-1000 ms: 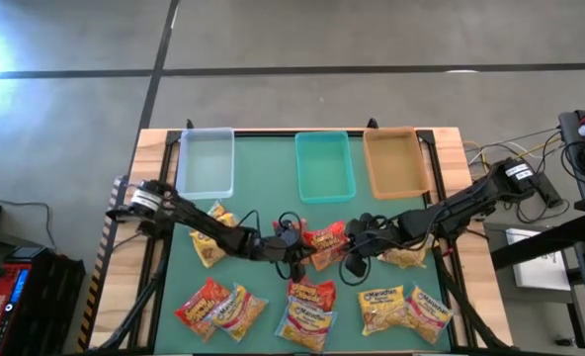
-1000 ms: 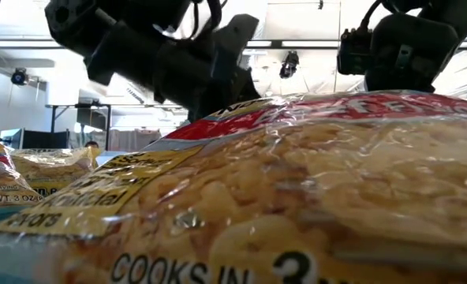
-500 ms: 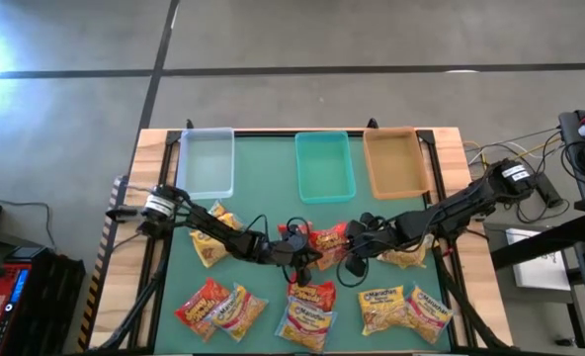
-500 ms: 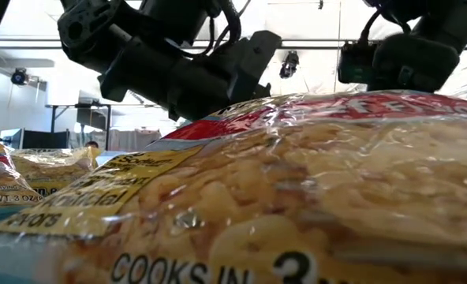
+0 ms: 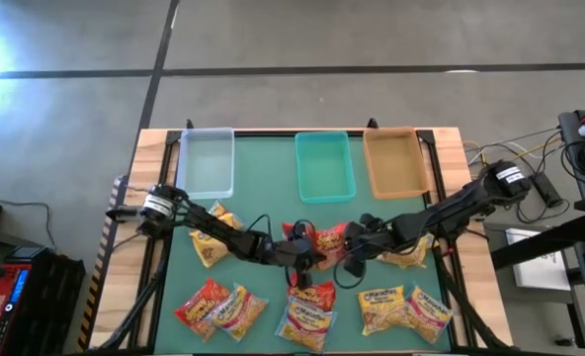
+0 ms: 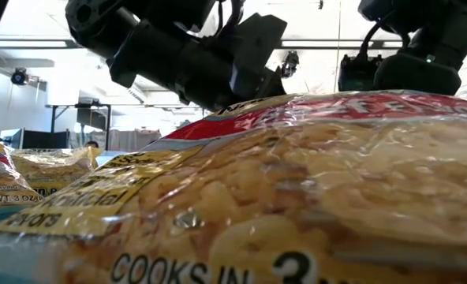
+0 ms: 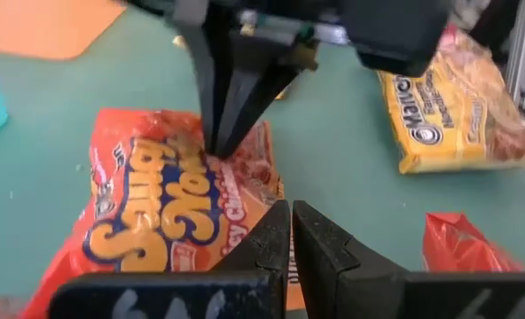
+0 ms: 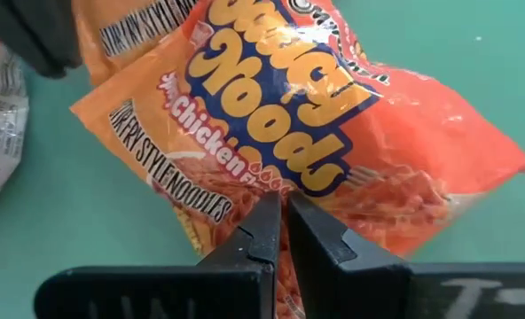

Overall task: Sort Maruchan noodles
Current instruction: Put the orange noodle pack into the orange bin

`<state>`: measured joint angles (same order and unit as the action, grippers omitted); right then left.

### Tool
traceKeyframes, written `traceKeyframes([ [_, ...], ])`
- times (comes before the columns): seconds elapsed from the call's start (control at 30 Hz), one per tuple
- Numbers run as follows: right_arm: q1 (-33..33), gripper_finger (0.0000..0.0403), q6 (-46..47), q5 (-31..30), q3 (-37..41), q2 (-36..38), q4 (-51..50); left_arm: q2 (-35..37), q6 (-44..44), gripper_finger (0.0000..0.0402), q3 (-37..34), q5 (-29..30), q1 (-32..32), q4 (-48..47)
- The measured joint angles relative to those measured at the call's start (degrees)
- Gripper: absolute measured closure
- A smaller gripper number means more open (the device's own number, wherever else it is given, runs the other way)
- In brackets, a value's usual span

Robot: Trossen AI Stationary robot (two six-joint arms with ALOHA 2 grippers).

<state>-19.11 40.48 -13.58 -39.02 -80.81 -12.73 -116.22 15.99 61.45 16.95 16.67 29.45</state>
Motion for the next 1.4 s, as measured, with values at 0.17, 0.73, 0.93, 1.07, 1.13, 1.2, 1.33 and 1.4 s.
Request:
traceKeyframes([
  [0.17,0.00,0.0385,0.05,0.24,-0.01,-1.77,2.79,0.00,-7.25,0.0402,4.28,0.00,0.52,-10.59],
  [0.73,0.39,0.0385,-1.58,-6.97,0.03,-1.59,7.89,0.02,-0.75,0.0402,7.61,8.28,0.57,-20.67],
  [0.93,0.39,0.0385,-1.58,-6.75,0.03,1.39,6.32,-1.37,2.43,0.0402,7.57,8.07,0.52,-20.06],
  [1.07,0.39,0.0385,-1.29,-3.64,0.03,4.28,4.21,-3.34,2.53,0.0402,8.50,8.02,0.48,-20.99],
  [1.13,0.39,0.0385,-0.62,-1.64,0.03,5.66,1.92,-3.76,2.58,0.0402,8.85,8.05,0.47,-21.91],
  [1.2,0.35,0.0385,0.55,0.38,0.03,6.60,0.47,-3.87,2.59,0.0402,9.05,8.51,0.44,-23.77],
  [1.33,-0.13,0.0381,3.97,2.10,0.03,7.31,-2.92,-3.87,2.73,0.0402,9.05,11.27,0.13,-27.42],
  [1.4,-0.13,0.0369,6.08,4.65,0.03,7.29,-3.98,-3.87,3.15,0.0402,9.05,12.71,-0.22,-29.48],
])
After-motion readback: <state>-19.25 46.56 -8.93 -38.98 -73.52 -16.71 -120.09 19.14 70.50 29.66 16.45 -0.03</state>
